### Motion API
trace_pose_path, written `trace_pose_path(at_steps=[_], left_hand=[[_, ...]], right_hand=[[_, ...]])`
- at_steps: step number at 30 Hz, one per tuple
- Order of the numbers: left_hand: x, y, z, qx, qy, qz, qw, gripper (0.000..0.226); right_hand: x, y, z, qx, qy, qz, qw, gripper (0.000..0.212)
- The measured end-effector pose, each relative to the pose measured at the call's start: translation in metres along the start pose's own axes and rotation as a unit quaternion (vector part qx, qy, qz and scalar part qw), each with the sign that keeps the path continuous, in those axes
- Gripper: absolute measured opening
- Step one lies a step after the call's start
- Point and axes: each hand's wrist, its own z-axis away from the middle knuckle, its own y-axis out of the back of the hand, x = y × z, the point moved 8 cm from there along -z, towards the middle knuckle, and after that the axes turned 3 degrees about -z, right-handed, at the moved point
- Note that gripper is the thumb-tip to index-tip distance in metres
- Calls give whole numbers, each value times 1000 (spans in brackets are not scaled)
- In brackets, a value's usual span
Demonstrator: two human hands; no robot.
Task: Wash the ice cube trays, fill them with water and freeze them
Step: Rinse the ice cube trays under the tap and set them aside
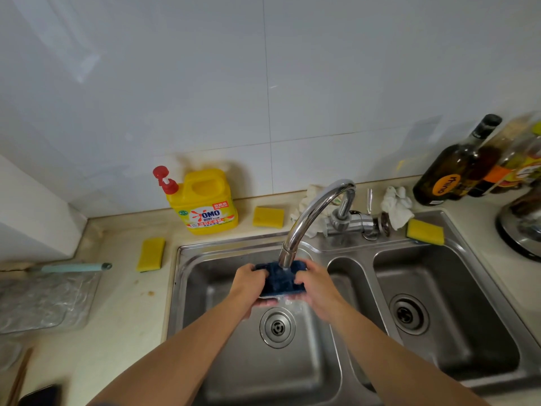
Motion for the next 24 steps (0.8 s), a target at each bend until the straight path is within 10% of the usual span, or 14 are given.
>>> trace_pose_path(at_steps=[24], left_hand=[[1,-22,-6,-6,-38,5,999,20]], right_hand=[[-42,29,16,73,103,70,990,40]])
